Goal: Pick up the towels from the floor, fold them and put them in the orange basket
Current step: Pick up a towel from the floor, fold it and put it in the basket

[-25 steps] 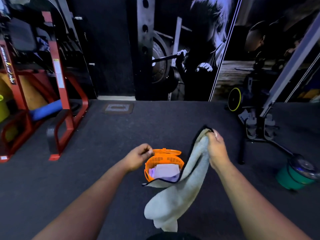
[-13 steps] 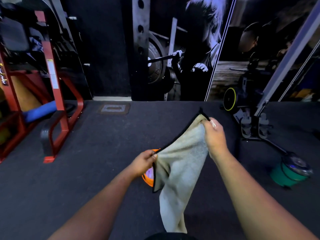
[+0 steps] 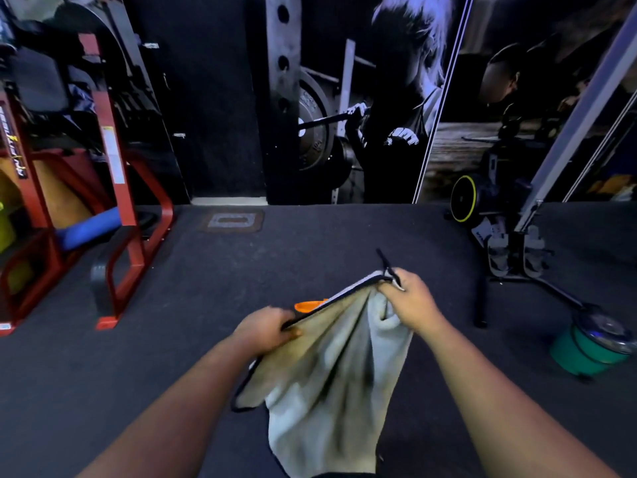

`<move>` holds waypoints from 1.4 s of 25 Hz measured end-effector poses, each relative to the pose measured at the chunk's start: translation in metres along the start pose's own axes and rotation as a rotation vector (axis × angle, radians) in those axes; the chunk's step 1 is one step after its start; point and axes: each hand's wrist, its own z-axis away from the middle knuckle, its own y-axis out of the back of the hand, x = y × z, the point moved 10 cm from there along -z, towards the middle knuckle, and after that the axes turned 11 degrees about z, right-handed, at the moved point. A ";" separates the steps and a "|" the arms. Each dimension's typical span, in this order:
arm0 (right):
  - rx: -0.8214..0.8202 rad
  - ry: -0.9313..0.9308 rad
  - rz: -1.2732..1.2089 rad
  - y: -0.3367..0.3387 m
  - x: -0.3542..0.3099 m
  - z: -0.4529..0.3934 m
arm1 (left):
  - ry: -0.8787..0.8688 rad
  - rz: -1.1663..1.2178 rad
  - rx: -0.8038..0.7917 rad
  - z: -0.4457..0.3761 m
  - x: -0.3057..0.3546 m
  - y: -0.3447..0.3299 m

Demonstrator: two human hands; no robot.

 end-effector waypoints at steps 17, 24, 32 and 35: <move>0.075 -0.417 -0.339 -0.025 0.082 0.004 | 0.340 1.632 0.535 0.015 -0.029 -0.007; 0.149 -0.090 -0.438 -0.044 0.029 0.011 | 0.188 1.686 0.410 0.007 0.039 -0.014; -0.002 0.088 -0.166 -0.079 -0.018 0.012 | 0.084 1.662 0.315 0.009 0.074 -0.020; -0.089 0.114 -0.152 -0.090 -0.021 0.016 | 0.133 1.583 0.376 0.010 0.064 -0.020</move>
